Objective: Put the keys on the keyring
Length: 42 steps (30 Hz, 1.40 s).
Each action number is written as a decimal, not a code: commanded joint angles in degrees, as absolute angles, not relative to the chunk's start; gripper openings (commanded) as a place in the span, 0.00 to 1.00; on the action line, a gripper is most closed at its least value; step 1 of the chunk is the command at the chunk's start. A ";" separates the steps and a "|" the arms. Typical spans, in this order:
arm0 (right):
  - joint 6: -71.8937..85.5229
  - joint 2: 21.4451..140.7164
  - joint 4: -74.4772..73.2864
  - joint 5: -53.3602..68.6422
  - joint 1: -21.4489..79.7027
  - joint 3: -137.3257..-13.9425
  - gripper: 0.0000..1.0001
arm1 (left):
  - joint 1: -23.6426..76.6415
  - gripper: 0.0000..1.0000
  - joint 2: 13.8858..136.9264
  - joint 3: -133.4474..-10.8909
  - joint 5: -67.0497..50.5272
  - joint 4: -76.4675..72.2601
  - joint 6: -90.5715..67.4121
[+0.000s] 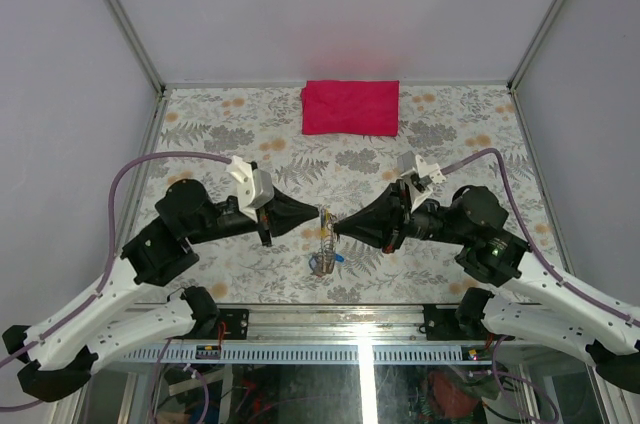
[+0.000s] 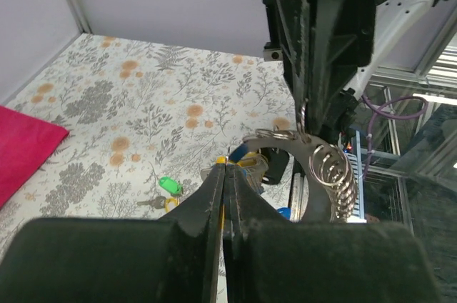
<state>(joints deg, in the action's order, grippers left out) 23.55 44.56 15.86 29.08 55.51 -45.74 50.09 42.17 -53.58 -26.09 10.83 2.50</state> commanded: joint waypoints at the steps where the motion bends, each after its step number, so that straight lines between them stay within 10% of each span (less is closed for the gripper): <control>1: 30.23 45.10 27.23 29.71 55.96 -46.45 0.00 | 49.98 0.00 40.60 -55.12 -30.22 8.62 4.51; 42: 27.69 41.04 14.70 22.31 55.96 -47.45 0.00 | 49.98 0.00 49.02 -63.02 -20.16 13.21 -7.13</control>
<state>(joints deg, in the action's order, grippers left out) 29.67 43.57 14.09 24.49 55.51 -45.74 50.09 47.00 -59.86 -24.71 11.29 -3.99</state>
